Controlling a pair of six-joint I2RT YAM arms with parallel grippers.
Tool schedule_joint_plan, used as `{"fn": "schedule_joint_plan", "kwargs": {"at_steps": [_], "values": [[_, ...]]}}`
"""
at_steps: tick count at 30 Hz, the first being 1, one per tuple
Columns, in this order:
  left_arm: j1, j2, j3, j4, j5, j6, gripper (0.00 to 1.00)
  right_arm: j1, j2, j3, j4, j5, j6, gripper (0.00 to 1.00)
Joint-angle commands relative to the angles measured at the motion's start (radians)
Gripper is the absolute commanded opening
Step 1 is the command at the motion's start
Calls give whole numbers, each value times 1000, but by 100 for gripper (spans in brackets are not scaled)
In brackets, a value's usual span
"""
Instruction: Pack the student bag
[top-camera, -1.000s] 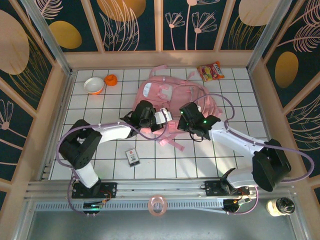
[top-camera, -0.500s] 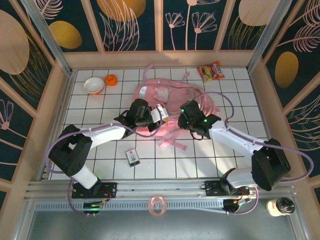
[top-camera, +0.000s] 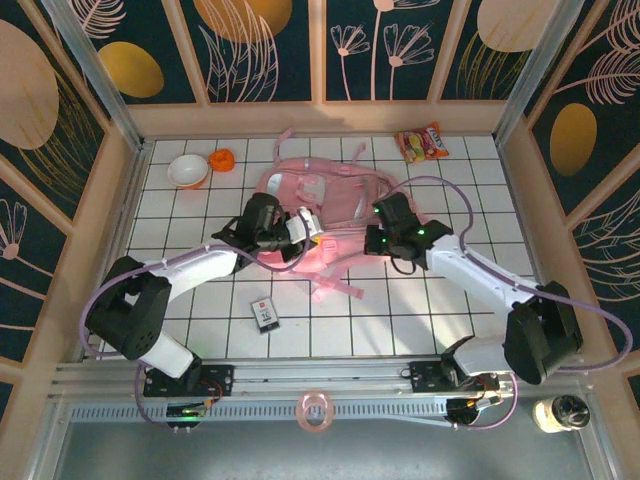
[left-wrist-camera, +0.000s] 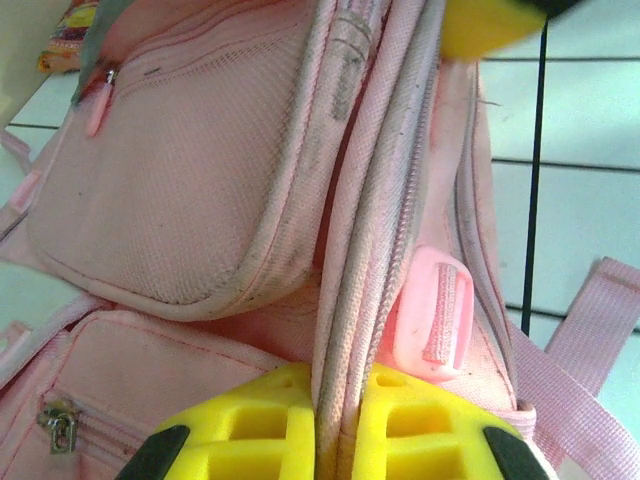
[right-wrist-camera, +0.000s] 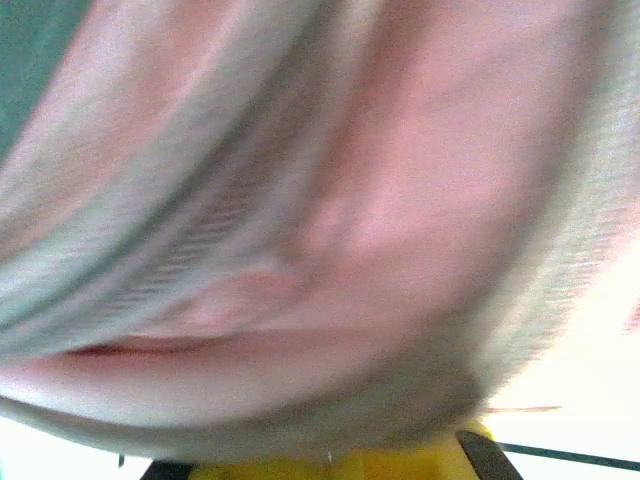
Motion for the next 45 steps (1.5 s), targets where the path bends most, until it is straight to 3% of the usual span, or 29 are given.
{"fn": "schedule_joint_plan", "kwargs": {"at_steps": [1,4,5,6,7,9,11,14,17,20,23,29,33,36,39,45], "values": [[51,-60,-17,-146,80,165,0,-71,-40,-31,-67,-7,-99,0],[59,-58,-4,-165,53,170,0,-67,-34,-34,-56,-93,-125,0],[60,-55,8,-180,41,151,5,-59,-34,-34,-52,-113,-124,0],[60,-57,20,-189,39,113,21,-47,-38,-33,-45,-124,-118,0],[60,-65,24,-189,45,65,32,-37,-42,-33,-36,-140,-111,0],[60,-97,27,-178,67,-95,43,-12,-48,-36,-20,-163,-83,0],[59,-146,11,-138,19,-383,54,15,-47,-39,-15,-164,-49,0],[58,-244,-32,-162,-148,-763,57,47,-46,-48,-2,-161,-3,0],[61,-325,-57,-321,-353,-1055,60,71,-41,-56,9,-172,29,0],[61,-345,-99,-427,-387,-1241,58,104,-33,-61,22,-175,55,0],[61,-324,-183,-398,-353,-1388,57,150,-21,-64,47,-181,89,0],[74,-225,-248,-127,-365,-1555,60,276,4,-60,134,-184,202,0],[130,-75,-115,-5,-405,-1540,61,340,40,-62,208,-178,268,0],[179,42,51,-14,-389,-1534,61,357,95,-33,244,-168,290,0],[183,67,159,-89,-347,-1537,62,356,146,18,257,-134,290,0],[176,-142,3,-204,-249,-1684,68,349,218,60,316,-162,280,0]]}}
